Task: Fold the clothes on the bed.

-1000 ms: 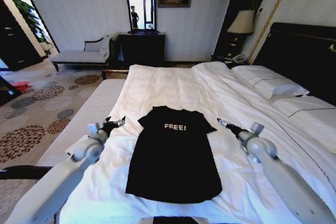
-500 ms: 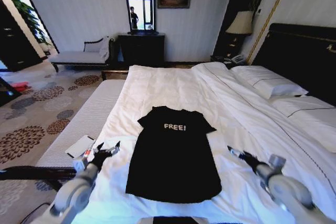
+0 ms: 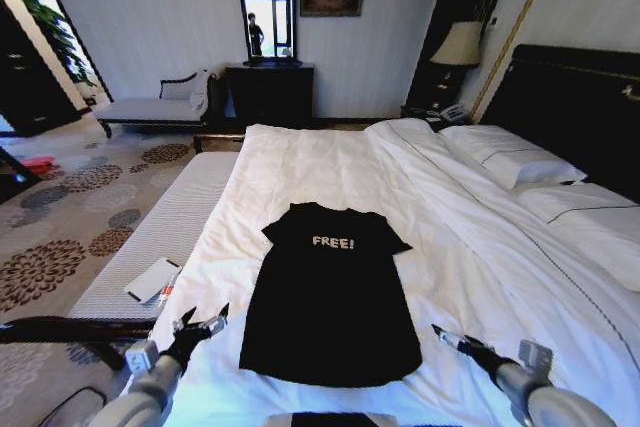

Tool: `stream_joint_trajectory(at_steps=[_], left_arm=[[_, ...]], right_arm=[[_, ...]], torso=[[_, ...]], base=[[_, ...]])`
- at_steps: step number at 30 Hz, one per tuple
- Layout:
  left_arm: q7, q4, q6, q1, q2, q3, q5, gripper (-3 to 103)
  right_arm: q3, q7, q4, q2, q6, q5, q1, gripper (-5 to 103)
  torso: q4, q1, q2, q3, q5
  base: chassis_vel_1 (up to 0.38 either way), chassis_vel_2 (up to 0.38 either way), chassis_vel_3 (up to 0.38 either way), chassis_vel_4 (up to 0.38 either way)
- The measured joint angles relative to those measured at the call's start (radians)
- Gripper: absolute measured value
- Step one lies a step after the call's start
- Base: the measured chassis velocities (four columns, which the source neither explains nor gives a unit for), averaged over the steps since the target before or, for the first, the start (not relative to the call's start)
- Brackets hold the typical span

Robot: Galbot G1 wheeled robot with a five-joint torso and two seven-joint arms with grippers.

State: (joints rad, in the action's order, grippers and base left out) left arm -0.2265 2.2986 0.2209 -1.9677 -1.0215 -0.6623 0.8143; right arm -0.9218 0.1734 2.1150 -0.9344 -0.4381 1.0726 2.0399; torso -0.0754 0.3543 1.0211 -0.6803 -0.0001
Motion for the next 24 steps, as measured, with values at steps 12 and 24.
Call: stream_joint_trajectory(at_steps=[12, 24], left_arm=[[0.027, 0.072, 0.051, -0.148, 0.015, -0.005, 0.106, 99], [0.072, -0.007, 0.065, -0.075, 0.050, 0.156, 0.021, 82]], right_arm=[[-0.012, 0.000, -0.023, -0.001, 0.003, -0.054, 0.047, 100], [-0.001, 0.015, -0.033, -0.010, -0.001, -0.052, -0.001, 100]], torso=[[-0.0001, 0.000, 0.000, 0.000, 0.0003], [-0.0001, 0.000, 0.000, 0.000, 0.0000]], base=[[0.000, 0.000, 0.000, 0.000], [0.000, 0.000, 0.000, 0.000]])
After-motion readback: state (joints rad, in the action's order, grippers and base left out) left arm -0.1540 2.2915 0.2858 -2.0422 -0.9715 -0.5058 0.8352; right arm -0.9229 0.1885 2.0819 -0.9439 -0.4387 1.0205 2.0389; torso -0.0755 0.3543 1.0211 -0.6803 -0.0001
